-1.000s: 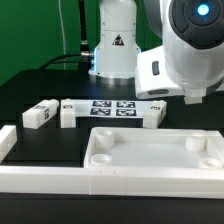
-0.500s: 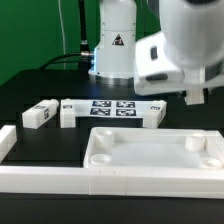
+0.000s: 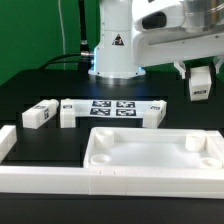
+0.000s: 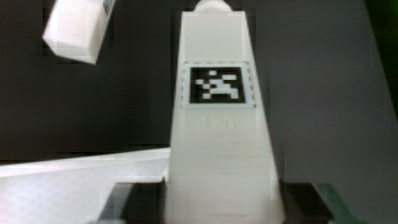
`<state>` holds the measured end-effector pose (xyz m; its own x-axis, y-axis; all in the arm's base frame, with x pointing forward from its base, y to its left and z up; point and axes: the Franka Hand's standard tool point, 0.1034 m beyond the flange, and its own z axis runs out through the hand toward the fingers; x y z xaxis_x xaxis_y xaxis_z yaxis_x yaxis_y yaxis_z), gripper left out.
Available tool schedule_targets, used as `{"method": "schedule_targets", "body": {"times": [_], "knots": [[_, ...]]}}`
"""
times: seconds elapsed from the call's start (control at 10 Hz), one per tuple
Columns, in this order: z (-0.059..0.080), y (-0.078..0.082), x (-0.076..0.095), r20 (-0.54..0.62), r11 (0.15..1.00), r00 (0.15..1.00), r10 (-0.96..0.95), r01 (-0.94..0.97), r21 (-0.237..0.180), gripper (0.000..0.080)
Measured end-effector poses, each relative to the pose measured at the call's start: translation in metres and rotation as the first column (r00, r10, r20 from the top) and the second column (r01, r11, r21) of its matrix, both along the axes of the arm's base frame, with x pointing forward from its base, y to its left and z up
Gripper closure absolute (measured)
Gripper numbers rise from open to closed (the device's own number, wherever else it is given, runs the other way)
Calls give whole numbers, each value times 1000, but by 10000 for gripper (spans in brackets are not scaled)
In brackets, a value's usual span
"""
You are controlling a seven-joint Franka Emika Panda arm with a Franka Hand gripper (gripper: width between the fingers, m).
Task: Assemble desk
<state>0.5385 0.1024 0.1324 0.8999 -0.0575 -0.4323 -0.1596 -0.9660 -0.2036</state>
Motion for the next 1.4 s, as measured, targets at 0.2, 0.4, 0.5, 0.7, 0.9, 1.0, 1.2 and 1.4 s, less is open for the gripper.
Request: {"method": "schedule_targets", "body": {"times": [0.2,0.4,0.5,0.7,0.9,1.0,1.2,1.4], "knots": [[0,-1,9,162,999,986,-27,32,-28,511],[13,-7,21,282,998,959,-15,31,-50,511],[32,-12,35,374,998,927,0,26,-64,511],[52,-20,60,494,997,869,-1,41,-71,511],[50,-20,64,609,994,793,-9,75,-82,511],[52,-21,70,700,991,714,-12,102,-87,511],[50,-19,75,754,990,655,51,66,-125,511],[62,-22,90,767,984,625,144,-8,-178,511]]}}
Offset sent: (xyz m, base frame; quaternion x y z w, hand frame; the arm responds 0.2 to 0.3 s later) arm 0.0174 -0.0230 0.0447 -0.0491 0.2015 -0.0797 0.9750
